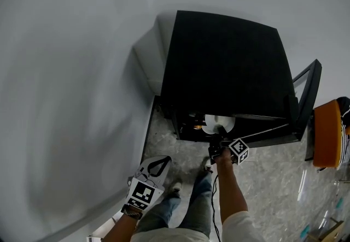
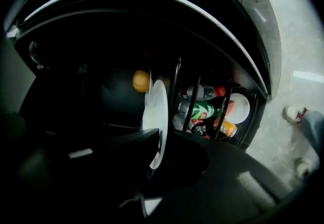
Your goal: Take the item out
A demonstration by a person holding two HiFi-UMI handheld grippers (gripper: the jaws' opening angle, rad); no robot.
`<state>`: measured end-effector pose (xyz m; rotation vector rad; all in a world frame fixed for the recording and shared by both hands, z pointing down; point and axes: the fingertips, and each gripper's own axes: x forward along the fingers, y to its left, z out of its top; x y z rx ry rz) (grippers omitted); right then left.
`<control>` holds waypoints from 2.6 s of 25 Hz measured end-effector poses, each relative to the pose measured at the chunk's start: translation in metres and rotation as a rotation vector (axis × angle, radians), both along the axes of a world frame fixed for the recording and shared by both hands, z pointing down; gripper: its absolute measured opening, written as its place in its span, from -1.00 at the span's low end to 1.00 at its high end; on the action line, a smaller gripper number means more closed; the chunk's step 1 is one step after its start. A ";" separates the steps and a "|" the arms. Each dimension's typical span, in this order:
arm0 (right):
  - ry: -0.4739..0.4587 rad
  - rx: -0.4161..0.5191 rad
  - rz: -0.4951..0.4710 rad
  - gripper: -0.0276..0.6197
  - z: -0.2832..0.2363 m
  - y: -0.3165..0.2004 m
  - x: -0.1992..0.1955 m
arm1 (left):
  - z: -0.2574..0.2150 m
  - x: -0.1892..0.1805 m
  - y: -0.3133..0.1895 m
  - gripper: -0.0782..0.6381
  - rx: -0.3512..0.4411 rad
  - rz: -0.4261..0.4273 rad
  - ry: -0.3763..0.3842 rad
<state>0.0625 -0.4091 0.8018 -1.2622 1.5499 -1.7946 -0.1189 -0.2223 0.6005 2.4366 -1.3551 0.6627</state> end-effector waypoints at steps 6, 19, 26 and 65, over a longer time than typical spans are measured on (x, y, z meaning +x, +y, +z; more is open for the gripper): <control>-0.094 -0.013 0.046 -0.83 -0.001 0.001 0.000 | 0.003 0.003 0.004 -0.79 -0.008 0.005 0.008; -0.190 0.005 0.097 -0.85 -0.024 0.026 -0.001 | -0.011 0.013 0.006 -0.79 0.014 0.029 0.018; -0.227 0.031 0.144 -0.85 -0.067 0.049 0.002 | -0.028 0.020 0.007 -0.79 0.052 0.030 0.038; -0.202 0.125 0.315 -0.85 -0.319 0.255 0.076 | -0.168 0.136 0.047 -0.79 0.264 0.243 0.200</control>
